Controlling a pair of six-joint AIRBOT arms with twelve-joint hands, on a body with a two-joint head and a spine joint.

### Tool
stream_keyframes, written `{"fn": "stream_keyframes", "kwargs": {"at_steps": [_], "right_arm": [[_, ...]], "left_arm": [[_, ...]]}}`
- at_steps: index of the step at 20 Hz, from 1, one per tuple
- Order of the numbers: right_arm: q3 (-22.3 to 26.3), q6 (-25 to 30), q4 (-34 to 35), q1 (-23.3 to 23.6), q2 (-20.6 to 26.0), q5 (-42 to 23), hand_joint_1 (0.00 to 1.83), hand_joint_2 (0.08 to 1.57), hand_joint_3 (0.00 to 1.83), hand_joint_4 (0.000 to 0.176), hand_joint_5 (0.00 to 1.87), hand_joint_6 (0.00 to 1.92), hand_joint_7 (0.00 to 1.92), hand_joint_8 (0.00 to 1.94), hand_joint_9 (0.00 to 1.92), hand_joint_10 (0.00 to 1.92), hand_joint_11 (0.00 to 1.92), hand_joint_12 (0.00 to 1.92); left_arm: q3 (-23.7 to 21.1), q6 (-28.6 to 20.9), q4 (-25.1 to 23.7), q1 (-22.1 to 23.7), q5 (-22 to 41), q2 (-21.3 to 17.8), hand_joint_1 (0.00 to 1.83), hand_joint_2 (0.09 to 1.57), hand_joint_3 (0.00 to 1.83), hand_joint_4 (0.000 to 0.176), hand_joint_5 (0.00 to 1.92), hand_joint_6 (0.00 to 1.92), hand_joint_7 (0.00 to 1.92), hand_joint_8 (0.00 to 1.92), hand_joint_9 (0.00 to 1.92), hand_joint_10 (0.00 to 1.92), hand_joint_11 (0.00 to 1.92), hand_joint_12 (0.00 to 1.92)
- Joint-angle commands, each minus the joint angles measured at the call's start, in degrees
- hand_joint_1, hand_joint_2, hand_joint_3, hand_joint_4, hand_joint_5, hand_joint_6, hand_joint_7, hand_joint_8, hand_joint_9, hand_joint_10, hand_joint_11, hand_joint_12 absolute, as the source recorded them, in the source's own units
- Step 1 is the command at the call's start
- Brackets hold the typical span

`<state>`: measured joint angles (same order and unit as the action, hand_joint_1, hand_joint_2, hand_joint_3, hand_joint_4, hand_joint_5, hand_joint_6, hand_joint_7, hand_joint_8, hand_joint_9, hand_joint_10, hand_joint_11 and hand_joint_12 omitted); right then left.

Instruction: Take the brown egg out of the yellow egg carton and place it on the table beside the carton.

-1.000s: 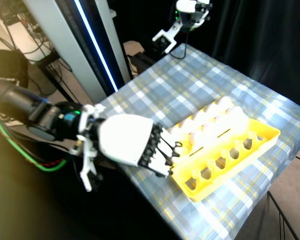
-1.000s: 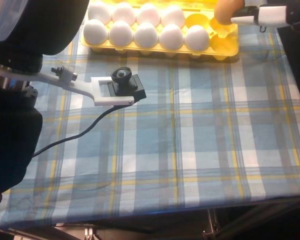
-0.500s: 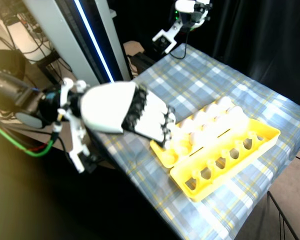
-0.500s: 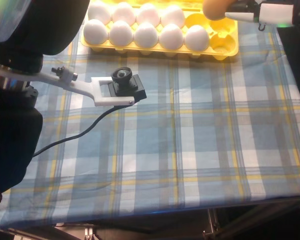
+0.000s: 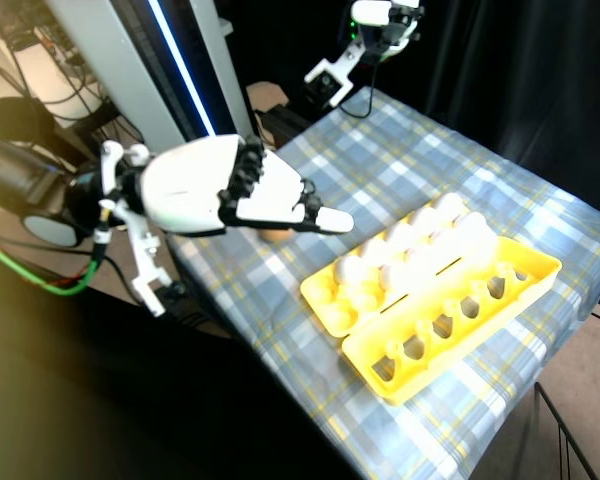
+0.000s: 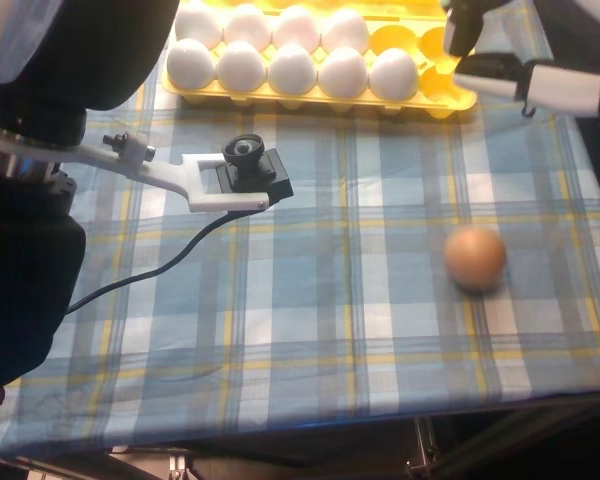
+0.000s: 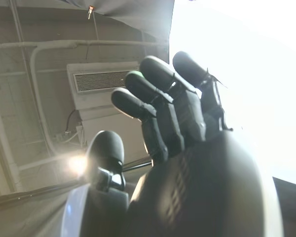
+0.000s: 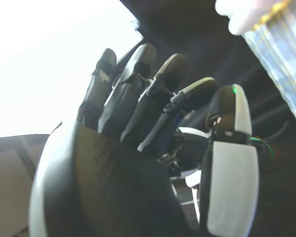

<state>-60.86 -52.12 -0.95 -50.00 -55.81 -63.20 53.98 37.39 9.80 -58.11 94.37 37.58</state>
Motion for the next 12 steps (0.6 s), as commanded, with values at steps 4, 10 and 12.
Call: {"fn": "stream_keyframes", "kwargs": {"at_steps": [4,10,12], "right_arm": [[-0.67,0.40,1.17,0.56,0.05,-7.16,1.11,1.05,0.00,0.019,1.12,0.75,1.12,0.00,0.89,0.01,0.46,0.11],[-0.83,0.40,1.35,0.56,0.05,-7.15,1.13,1.04,0.00,0.000,1.14,0.72,1.14,0.00,0.88,0.01,0.35,0.07],[-0.88,0.40,1.46,0.56,0.05,-7.16,1.11,1.04,0.00,0.029,1.14,0.72,1.12,0.00,0.89,0.00,0.37,0.08]], "left_arm": [[-0.58,-0.65,-2.04,1.01,5.06,0.22,0.18,1.43,0.00,0.000,0.64,1.12,0.59,1.17,0.43,1.28,0.10,1.62],[-0.58,-0.65,-2.04,1.01,5.06,0.22,0.38,1.35,0.00,0.000,0.66,1.06,0.64,1.17,0.48,1.32,0.15,1.54],[-0.58,-0.65,-2.04,1.01,5.06,0.22,0.35,1.38,0.00,0.000,0.62,1.09,0.58,1.19,0.43,1.34,0.10,1.58]]}}
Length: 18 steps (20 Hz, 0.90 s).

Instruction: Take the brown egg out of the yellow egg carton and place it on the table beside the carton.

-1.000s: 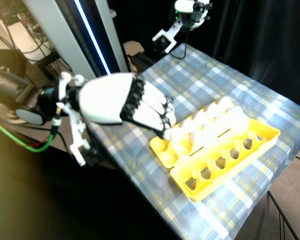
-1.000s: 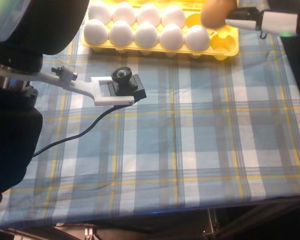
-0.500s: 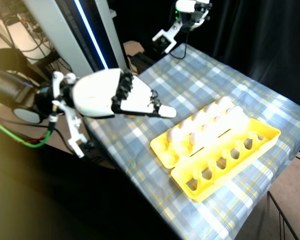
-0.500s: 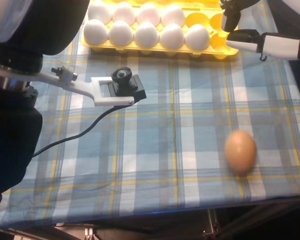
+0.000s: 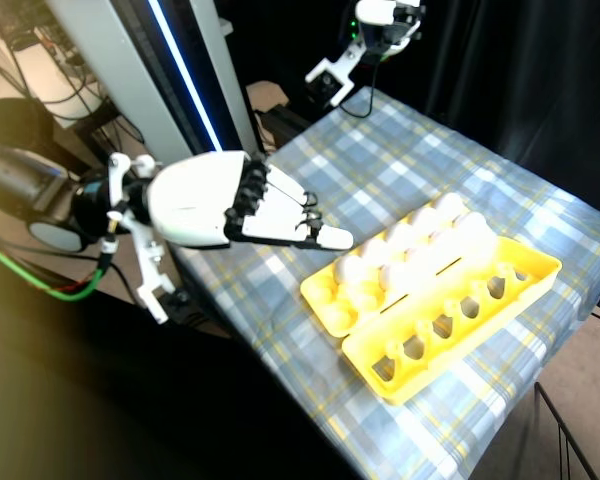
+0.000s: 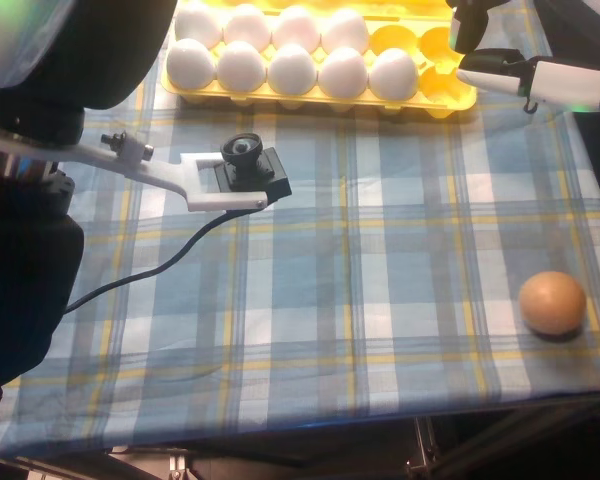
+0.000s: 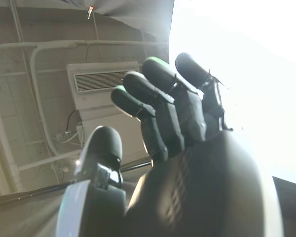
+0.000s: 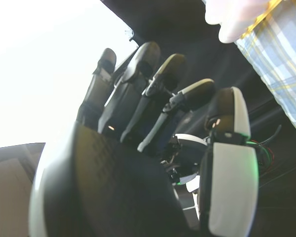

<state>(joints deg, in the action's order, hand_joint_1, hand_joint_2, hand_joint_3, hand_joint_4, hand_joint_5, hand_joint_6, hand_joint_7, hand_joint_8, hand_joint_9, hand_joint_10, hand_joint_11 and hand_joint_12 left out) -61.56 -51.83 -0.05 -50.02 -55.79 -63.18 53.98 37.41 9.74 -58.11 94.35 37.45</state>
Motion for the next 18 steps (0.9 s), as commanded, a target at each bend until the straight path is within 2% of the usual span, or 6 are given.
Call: {"fn": "stream_keyframes", "kwargs": {"at_steps": [1,2,3,5,12,18], "right_arm": [[-0.18,0.12,0.68,0.58,0.03,-7.20,1.11,1.04,0.00,0.020,1.13,0.72,1.13,0.00,0.88,0.00,0.38,0.08],[-0.18,0.12,0.81,0.58,0.04,-7.20,1.11,1.04,0.00,0.040,1.14,0.72,1.13,0.00,0.88,0.00,0.38,0.09],[-0.18,0.12,1.07,0.58,0.10,-7.22,1.01,0.98,0.00,0.000,1.00,0.27,1.10,0.00,0.92,0.01,0.43,0.10],[0.02,0.11,1.75,0.58,0.34,-7.42,0.84,0.95,0.00,0.000,0.78,0.02,0.87,0.00,0.76,0.00,0.57,0.16],[3.39,-2.07,5.03,-3.84,2.50,-13.75,0.02,1.10,0.02,0.021,0.19,0.00,0.21,0.00,0.15,0.00,0.24,0.02],[8.80,-6.60,12.52,-14.87,4.02,-25.12,0.00,1.04,0.00,0.055,0.17,0.00,0.18,0.00,0.10,0.00,0.15,0.00]], "left_arm": [[-0.58,-0.67,-1.98,1.01,5.09,0.35,0.37,1.37,0.00,0.000,0.64,1.08,0.57,1.23,0.42,1.35,0.10,1.59],[-0.58,-0.67,-1.98,1.01,5.09,0.35,0.37,1.37,0.00,0.000,0.65,1.09,0.55,1.22,0.41,1.34,0.10,1.57],[-0.58,-0.68,-1.98,1.01,5.09,0.35,0.38,1.36,0.00,0.000,0.66,1.07,0.57,1.19,0.42,1.32,0.09,1.57],[-0.58,-0.68,-1.98,1.01,5.09,0.35,0.44,1.35,0.00,0.000,0.66,1.03,0.62,1.22,0.47,1.33,0.14,1.52],[-0.63,-0.67,-1.96,1.01,5.09,0.39,0.32,1.39,0.00,0.000,0.62,1.11,0.59,1.20,0.46,1.30,0.17,1.53],[-0.78,-0.65,-1.89,1.02,5.09,0.44,0.29,1.40,0.00,0.000,0.58,1.31,0.61,1.15,0.49,1.26,0.20,1.56]]}}
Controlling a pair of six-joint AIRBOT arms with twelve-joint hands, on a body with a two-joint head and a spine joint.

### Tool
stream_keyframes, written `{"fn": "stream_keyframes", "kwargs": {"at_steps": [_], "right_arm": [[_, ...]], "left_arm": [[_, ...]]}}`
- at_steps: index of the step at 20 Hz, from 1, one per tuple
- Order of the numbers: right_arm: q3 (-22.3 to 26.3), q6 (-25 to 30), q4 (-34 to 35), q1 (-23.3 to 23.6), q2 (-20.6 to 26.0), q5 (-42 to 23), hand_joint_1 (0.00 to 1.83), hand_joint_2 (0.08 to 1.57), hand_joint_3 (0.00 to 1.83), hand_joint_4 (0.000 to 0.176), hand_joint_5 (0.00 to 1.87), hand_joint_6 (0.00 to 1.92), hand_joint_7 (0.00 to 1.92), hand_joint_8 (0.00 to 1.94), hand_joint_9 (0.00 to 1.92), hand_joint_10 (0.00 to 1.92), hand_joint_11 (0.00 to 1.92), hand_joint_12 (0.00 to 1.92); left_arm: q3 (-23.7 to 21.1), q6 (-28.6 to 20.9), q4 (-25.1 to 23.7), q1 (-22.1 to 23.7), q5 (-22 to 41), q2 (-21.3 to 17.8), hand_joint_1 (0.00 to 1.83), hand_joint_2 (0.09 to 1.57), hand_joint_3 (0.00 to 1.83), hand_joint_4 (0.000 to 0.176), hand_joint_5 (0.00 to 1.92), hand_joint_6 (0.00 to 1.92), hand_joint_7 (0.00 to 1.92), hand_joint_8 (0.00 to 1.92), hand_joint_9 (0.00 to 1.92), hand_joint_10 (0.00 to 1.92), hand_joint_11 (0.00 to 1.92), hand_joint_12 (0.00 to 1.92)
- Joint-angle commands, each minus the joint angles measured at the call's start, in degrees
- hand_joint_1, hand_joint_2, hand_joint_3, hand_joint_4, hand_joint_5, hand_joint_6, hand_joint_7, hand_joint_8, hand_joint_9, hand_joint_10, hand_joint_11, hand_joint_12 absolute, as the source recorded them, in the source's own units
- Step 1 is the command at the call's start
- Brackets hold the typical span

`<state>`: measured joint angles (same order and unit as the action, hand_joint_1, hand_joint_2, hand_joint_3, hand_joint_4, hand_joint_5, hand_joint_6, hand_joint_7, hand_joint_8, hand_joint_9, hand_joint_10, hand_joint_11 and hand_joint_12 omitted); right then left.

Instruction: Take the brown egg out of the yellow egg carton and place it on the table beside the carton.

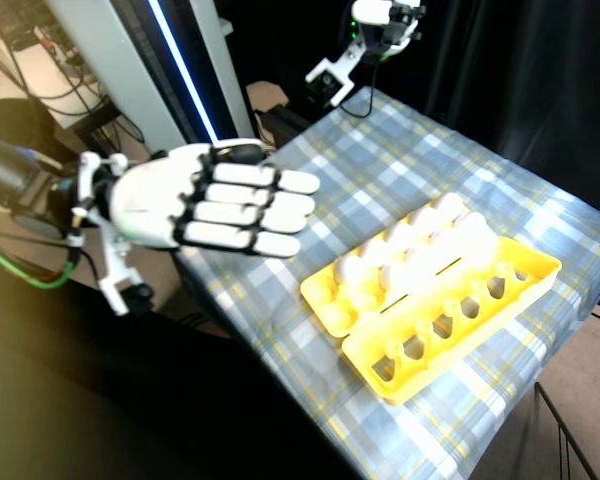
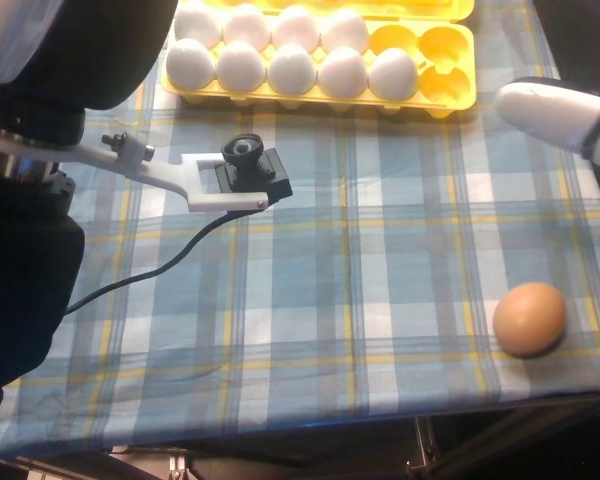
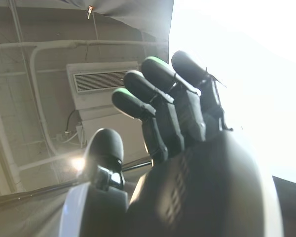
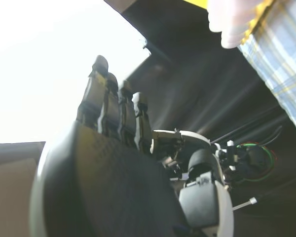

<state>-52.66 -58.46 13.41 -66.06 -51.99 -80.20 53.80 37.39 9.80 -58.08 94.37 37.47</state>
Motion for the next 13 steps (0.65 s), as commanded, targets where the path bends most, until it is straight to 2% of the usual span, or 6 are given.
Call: {"fn": "stream_keyframes", "kwargs": {"at_steps": [1,3,4,7,8,13], "right_arm": [[0.41,0.02,0.01,-0.50,0.21,-9.45,0.00,1.03,0.00,0.064,0.17,0.00,0.19,0.00,0.11,0.00,0.16,0.01],[1.45,0.02,1.28,-3.10,0.19,-11.73,0.00,1.00,0.00,0.080,0.15,0.00,0.17,0.00,0.09,0.00,0.14,0.00],[1.95,0.02,1.77,-3.91,0.12,-12.57,0.00,0.99,0.00,0.083,0.16,0.00,0.18,0.00,0.08,0.00,0.14,0.00],[3.06,0.00,3.58,-6.69,-0.15,-15.01,0.00,0.95,0.00,0.096,0.13,0.00,0.15,0.00,0.06,0.00,0.09,0.00],[3.34,0.00,4.51,-7.61,-0.44,-15.75,0.00,0.95,0.00,0.098,0.13,0.00,0.15,0.00,0.05,0.00,0.08,0.00],[3.84,0.00,6.25,-9.36,-1.32,-16.80,0.00,0.97,0.00,0.100,0.10,0.00,0.13,0.00,0.05,0.00,0.06,0.00]], "left_arm": [[-0.61,-0.63,-1.94,1.01,5.06,0.43,0.36,1.39,0.00,0.000,0.62,1.29,0.63,1.15,0.50,1.28,0.20,1.56],[-0.62,-0.63,-1.93,1.01,5.06,0.43,0.67,1.37,0.00,0.112,0.55,1.60,0.59,1.19,0.48,1.32,0.22,1.54],[-0.62,-0.63,-1.91,1.01,5.06,0.43,0.50,1.36,0.00,0.000,0.57,1.49,0.58,1.21,0.48,1.35,0.23,1.56],[-0.67,-0.63,-1.87,1.01,5.06,0.44,0.64,1.39,0.00,0.111,0.51,1.70,0.54,1.36,0.46,1.41,0.20,1.60],[-0.68,-0.63,-1.86,1.01,5.06,0.44,0.50,1.37,0.00,0.000,0.53,1.63,0.51,1.41,0.43,1.45,0.17,1.62],[-0.67,-0.54,-1.83,1.02,5.06,0.41,0.30,1.40,0.00,0.000,0.56,1.47,0.51,1.43,0.39,1.49,0.09,1.63]]}}
